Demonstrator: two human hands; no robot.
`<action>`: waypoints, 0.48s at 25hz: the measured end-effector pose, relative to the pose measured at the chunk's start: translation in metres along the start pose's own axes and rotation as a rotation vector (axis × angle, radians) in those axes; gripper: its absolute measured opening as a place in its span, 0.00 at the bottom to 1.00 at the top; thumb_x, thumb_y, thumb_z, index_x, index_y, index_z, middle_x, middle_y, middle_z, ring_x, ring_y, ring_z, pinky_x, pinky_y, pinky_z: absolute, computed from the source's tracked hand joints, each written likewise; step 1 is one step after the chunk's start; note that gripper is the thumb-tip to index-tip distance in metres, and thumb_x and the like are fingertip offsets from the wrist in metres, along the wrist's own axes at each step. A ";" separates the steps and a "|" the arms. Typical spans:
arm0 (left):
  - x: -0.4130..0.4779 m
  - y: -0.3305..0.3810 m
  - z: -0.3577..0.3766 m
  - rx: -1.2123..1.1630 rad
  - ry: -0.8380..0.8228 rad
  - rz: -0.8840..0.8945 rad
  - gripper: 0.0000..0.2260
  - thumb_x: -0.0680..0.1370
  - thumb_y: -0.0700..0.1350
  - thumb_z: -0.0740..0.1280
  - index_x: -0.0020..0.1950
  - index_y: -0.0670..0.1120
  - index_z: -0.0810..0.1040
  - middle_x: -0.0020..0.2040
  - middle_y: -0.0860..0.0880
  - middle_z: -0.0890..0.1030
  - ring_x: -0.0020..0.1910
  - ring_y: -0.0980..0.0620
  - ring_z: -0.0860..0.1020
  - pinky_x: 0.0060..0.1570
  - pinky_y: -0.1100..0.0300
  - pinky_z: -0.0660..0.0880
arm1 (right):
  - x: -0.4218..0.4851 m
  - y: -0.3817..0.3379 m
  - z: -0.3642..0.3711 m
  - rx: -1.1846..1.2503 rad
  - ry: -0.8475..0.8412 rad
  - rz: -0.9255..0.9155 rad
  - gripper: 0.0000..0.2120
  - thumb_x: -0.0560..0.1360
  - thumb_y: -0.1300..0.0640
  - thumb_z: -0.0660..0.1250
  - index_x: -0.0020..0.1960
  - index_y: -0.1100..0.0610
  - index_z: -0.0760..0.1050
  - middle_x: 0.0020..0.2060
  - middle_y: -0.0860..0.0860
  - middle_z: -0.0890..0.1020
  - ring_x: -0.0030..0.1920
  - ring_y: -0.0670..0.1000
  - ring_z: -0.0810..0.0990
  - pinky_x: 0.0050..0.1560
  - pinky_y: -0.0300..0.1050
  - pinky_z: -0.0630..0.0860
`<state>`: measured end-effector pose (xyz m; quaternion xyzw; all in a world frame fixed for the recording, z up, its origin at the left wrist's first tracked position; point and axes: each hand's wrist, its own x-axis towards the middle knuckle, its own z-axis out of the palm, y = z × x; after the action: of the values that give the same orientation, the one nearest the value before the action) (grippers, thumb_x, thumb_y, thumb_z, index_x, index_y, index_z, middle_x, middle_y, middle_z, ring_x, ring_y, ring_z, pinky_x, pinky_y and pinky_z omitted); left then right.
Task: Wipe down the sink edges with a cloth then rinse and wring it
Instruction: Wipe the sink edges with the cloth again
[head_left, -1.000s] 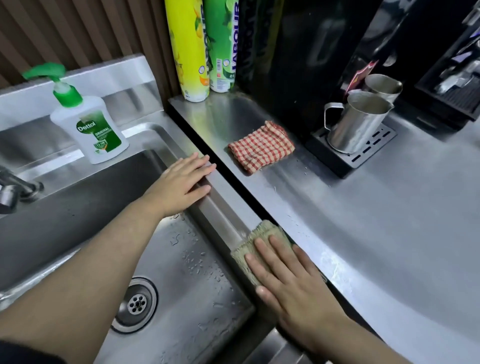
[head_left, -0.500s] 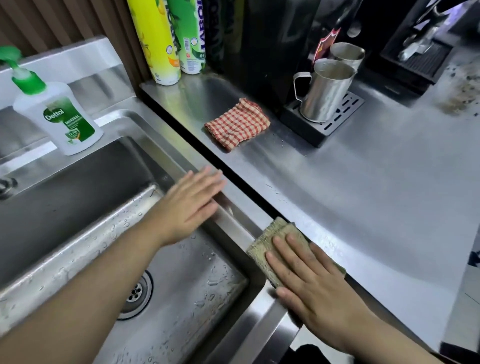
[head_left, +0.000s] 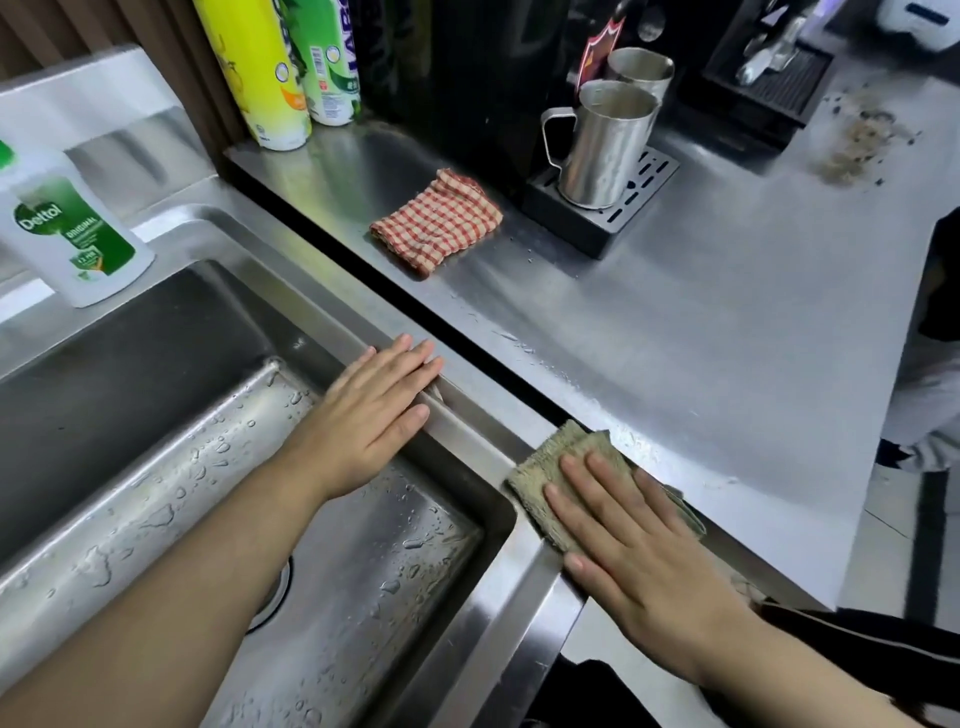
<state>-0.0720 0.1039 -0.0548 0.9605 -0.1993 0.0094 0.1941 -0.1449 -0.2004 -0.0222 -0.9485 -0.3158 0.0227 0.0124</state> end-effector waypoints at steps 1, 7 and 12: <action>0.000 0.001 -0.001 -0.014 0.006 -0.010 0.25 0.80 0.58 0.41 0.75 0.51 0.55 0.76 0.55 0.55 0.75 0.59 0.46 0.73 0.55 0.42 | 0.009 -0.002 0.001 0.009 0.010 0.015 0.26 0.81 0.43 0.40 0.75 0.50 0.59 0.75 0.50 0.61 0.75 0.51 0.52 0.68 0.54 0.53; -0.003 0.026 0.004 -0.112 0.013 -0.025 0.25 0.79 0.60 0.39 0.74 0.55 0.55 0.75 0.58 0.55 0.75 0.60 0.46 0.73 0.58 0.40 | 0.091 -0.011 0.002 -0.019 0.011 -0.067 0.31 0.79 0.41 0.33 0.72 0.50 0.64 0.72 0.51 0.66 0.73 0.56 0.62 0.72 0.56 0.57; 0.001 0.040 0.000 -0.043 -0.036 -0.139 0.27 0.77 0.61 0.37 0.74 0.56 0.54 0.76 0.58 0.53 0.74 0.64 0.42 0.71 0.62 0.33 | 0.011 0.018 0.006 -0.005 0.020 -0.148 0.26 0.81 0.41 0.40 0.73 0.48 0.63 0.74 0.48 0.63 0.75 0.51 0.57 0.69 0.53 0.53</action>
<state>-0.0862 0.0696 -0.0396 0.9676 -0.1359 -0.0255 0.2113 -0.1258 -0.2087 -0.0292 -0.9228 -0.3849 0.0114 0.0148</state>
